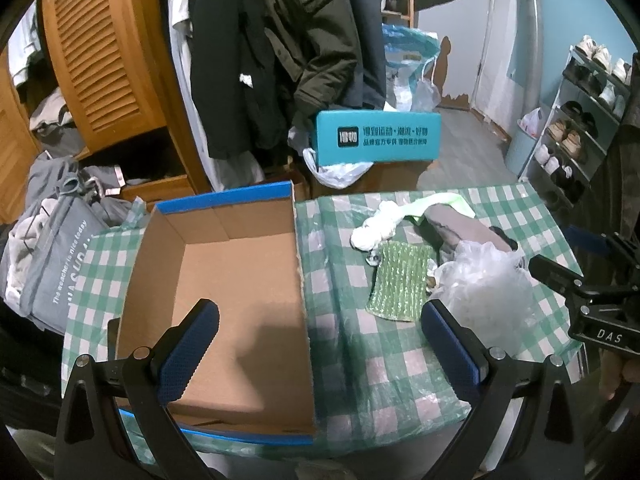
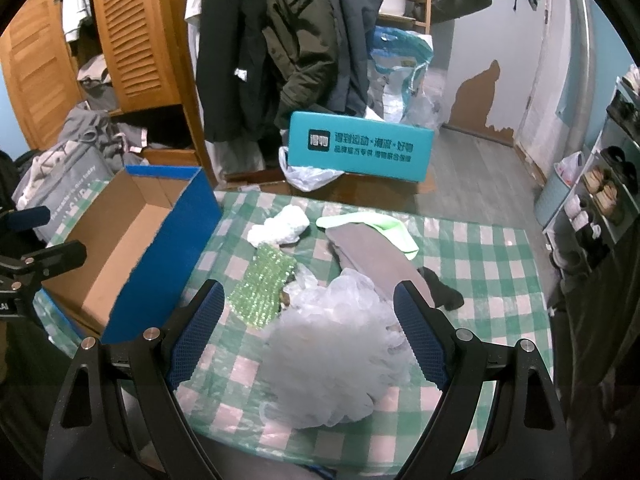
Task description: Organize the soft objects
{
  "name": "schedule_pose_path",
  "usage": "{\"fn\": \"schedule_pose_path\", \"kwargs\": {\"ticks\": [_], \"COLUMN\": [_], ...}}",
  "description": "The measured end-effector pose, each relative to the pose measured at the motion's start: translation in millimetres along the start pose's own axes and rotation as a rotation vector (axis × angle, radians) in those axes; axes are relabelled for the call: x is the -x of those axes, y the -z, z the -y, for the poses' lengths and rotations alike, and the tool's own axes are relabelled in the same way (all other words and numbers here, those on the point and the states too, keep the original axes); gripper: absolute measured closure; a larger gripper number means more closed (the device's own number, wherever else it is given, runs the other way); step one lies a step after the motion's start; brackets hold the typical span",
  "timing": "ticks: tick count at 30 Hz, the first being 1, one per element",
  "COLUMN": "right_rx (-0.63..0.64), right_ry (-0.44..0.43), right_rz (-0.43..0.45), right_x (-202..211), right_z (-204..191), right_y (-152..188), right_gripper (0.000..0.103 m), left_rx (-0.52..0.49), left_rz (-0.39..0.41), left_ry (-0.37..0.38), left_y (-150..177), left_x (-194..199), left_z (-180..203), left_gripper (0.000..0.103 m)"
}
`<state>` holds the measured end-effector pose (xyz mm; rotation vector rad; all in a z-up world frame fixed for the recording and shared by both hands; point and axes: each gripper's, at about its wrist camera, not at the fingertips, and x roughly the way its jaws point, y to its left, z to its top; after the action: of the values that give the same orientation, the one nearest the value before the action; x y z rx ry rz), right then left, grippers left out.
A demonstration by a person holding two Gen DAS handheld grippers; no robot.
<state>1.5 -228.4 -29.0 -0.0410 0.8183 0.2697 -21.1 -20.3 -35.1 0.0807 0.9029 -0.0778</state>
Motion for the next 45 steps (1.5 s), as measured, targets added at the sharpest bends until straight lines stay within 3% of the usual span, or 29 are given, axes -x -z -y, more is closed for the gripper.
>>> {"fn": "schedule_pose_path", "kwargs": {"ticks": [5,18,33,45], "right_rx": [-0.024,-0.103,-0.082,-0.211], "right_ry": [0.014,0.011,-0.009,-0.13], "right_rz": [-0.052,-0.244,-0.377,-0.468], "right_x": [-14.9,-70.2,-122.2,-149.2], "right_z": [14.3,34.3,34.9,52.9], "right_y": [11.5,27.2,43.6,61.4], "right_gripper": [0.017,0.017,0.017,0.016], "left_rx": [-0.023,-0.055,-0.078,-0.093], "left_rz": [-0.072,-0.24,-0.348,-0.38], "left_ry": [0.01,0.064,0.094,0.083], "left_y": [8.7,-16.1,-10.7,-9.0], "left_x": [-18.8,-76.4,-132.9,-154.8], "left_z": [14.6,34.1,48.1,55.7], "left_gripper": [0.001,0.001,0.001,0.001]}}
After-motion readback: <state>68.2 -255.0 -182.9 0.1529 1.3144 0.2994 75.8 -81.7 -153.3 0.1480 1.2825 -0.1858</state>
